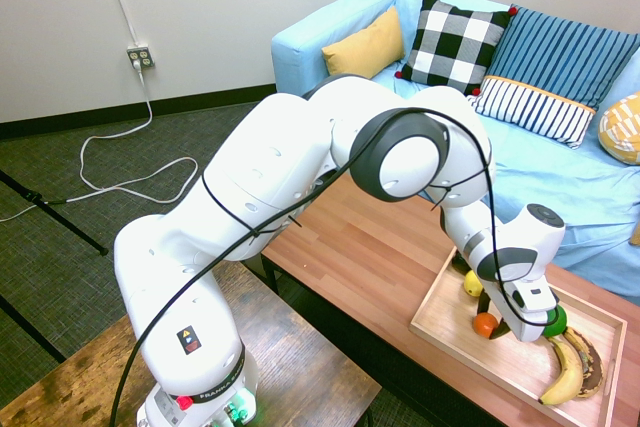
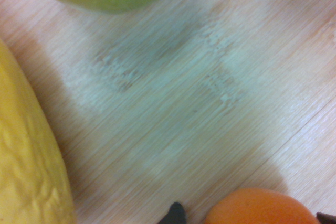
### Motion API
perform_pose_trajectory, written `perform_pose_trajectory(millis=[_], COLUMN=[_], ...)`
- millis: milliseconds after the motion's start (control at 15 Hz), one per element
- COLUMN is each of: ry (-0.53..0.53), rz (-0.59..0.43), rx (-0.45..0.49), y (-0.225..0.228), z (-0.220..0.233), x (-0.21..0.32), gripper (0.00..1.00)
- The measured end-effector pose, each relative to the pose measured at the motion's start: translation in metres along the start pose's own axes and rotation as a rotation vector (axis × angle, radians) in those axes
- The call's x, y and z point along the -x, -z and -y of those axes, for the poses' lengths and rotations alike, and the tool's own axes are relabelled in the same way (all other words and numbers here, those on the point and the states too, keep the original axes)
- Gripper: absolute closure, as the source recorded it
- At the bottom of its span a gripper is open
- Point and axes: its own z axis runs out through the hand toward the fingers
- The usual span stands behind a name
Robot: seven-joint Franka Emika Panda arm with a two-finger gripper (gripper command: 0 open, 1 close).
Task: Put the tangerine in the tray
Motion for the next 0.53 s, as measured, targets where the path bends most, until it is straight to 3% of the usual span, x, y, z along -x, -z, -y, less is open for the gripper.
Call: perform_pose_trajectory(millis=[200, 533], ry=[0.008, 0.001], rz=[-0.007, -0.03], rx=[-0.009, -0.054], y=[0.006, 0.053], z=[0.001, -0.002], x=[-0.003, -0.02], gripper=[0.0, 0.0])
